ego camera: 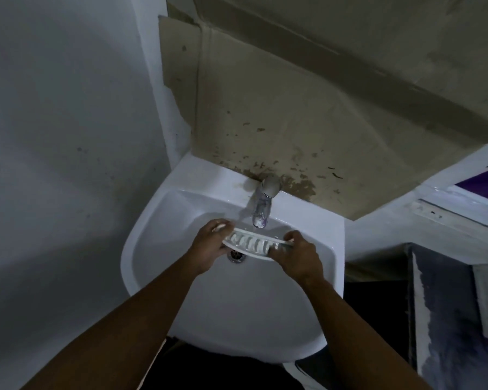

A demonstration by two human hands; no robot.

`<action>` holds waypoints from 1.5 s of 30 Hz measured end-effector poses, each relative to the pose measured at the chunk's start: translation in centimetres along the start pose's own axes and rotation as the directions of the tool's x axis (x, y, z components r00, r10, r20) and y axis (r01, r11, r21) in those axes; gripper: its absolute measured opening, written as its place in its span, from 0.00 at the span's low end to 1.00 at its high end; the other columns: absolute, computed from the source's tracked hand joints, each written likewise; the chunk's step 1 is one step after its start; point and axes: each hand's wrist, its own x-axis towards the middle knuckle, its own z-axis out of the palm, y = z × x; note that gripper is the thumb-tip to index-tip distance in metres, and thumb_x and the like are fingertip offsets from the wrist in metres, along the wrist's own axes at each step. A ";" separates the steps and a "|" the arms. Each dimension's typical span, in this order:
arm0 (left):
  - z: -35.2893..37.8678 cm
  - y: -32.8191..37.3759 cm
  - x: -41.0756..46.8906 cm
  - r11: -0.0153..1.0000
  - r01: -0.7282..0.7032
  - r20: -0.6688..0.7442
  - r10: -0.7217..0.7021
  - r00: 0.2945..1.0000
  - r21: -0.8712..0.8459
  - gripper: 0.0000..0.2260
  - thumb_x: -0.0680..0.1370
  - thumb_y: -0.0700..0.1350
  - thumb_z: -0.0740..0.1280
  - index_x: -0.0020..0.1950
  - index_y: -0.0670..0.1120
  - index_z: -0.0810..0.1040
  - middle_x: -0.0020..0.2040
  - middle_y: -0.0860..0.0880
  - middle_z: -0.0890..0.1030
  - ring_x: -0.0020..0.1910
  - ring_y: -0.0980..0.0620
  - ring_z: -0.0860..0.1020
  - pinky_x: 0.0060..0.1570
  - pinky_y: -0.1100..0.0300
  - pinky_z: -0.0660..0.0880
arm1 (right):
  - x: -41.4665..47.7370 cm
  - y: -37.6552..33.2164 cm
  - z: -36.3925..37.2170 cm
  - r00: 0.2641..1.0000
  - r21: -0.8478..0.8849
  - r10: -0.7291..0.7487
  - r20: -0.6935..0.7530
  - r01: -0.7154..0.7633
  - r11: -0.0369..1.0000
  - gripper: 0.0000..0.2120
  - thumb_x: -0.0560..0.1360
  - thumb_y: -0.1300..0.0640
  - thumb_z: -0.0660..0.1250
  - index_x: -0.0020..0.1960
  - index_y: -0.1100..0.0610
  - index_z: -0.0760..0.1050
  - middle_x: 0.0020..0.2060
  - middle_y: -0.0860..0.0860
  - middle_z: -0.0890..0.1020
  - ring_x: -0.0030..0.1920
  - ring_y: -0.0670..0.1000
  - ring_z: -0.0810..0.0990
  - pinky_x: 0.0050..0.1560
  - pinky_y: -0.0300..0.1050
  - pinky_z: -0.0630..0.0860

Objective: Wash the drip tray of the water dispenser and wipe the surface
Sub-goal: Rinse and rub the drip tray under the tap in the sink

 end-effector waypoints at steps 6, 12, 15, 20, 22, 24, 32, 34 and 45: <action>-1.9 2.0 -0.7 0.998 -0.050 -0.138 0.046 0.989 -0.025 0.12 0.73 0.45 0.73 0.54 0.44 0.80 0.53 0.42 0.82 0.51 0.44 0.82 0.39 0.55 0.81 | -0.4 -2.0 2.6 0.975 -0.134 -0.212 -0.067 0.202 0.970 0.21 0.77 0.42 0.61 0.61 0.56 0.76 0.57 0.58 0.79 0.54 0.62 0.80 0.51 0.52 0.78; -2.8 4.3 -2.2 0.973 -0.154 -0.299 0.200 0.933 0.171 0.16 0.71 0.49 0.75 0.53 0.42 0.79 0.50 0.43 0.81 0.45 0.48 0.81 0.34 0.57 0.81 | 1.6 -4.6 4.2 0.992 0.213 -0.030 0.121 0.004 0.977 0.22 0.78 0.41 0.59 0.50 0.58 0.81 0.49 0.58 0.84 0.51 0.57 0.81 0.50 0.43 0.74; -3.1 4.5 -3.0 0.911 -0.246 -0.282 0.344 0.896 0.330 0.13 0.71 0.52 0.74 0.49 0.47 0.78 0.51 0.43 0.81 0.48 0.47 0.81 0.41 0.52 0.82 | 2.3 -5.5 4.6 0.921 0.517 0.153 0.358 -0.332 0.789 0.19 0.78 0.48 0.64 0.61 0.60 0.77 0.58 0.61 0.80 0.51 0.55 0.79 0.61 0.56 0.77; -3.4 4.3 -4.7 0.763 -0.303 -0.127 0.447 0.886 0.571 0.15 0.73 0.49 0.73 0.57 0.49 0.78 0.53 0.50 0.79 0.48 0.53 0.78 0.41 0.65 0.75 | 1.9 -7.4 4.8 0.772 0.735 0.130 0.622 -0.633 0.244 0.22 0.81 0.50 0.61 0.66 0.66 0.67 0.61 0.66 0.75 0.53 0.62 0.80 0.56 0.54 0.77; -3.9 3.8 -5.1 0.745 -0.320 -0.066 0.437 0.897 0.586 0.15 0.72 0.46 0.74 0.57 0.47 0.79 0.52 0.50 0.80 0.46 0.57 0.78 0.39 0.70 0.74 | 1.9 -7.5 5.1 0.765 0.735 0.134 0.630 -0.643 0.213 0.22 0.81 0.50 0.61 0.66 0.66 0.67 0.62 0.66 0.76 0.58 0.63 0.79 0.58 0.54 0.76; -4.7 3.3 -5.5 0.763 -0.317 -0.009 0.390 0.921 0.564 0.15 0.71 0.44 0.75 0.56 0.47 0.80 0.50 0.50 0.81 0.46 0.57 0.79 0.38 0.69 0.76 | 2.1 -7.1 5.3 0.780 0.759 0.149 0.608 -0.626 0.181 0.20 0.81 0.52 0.62 0.65 0.65 0.69 0.56 0.63 0.78 0.59 0.63 0.79 0.60 0.56 0.76; -6.7 1.8 -6.1 0.808 -0.302 0.100 0.293 0.951 0.506 0.18 0.66 0.34 0.74 0.52 0.51 0.81 0.55 0.47 0.81 0.52 0.48 0.79 0.48 0.58 0.77 | 1.9 -6.7 5.5 0.808 0.817 0.159 0.567 -0.576 0.012 0.05 0.77 0.66 0.66 0.52 0.64 0.71 0.49 0.64 0.77 0.52 0.64 0.79 0.56 0.62 0.76; -6.9 1.6 -6.3 0.792 -0.276 0.045 0.300 0.953 0.544 0.18 0.67 0.30 0.71 0.49 0.51 0.80 0.53 0.46 0.80 0.45 0.48 0.79 0.41 0.60 0.75 | 1.9 -6.8 5.2 0.813 0.817 0.115 0.571 -0.576 0.012 0.03 0.78 0.68 0.61 0.49 0.63 0.71 0.47 0.62 0.77 0.52 0.64 0.78 0.58 0.63 0.74; -6.1 0.1 -6.0 0.797 -0.256 -0.031 0.325 0.945 0.546 0.13 0.71 0.44 0.75 0.53 0.47 0.77 0.50 0.48 0.80 0.45 0.54 0.79 0.35 0.72 0.74 | 2.2 -6.3 5.2 0.884 0.790 0.156 0.440 -0.464 0.401 0.34 0.63 0.66 0.79 0.65 0.61 0.67 0.54 0.61 0.82 0.45 0.55 0.83 0.42 0.51 0.84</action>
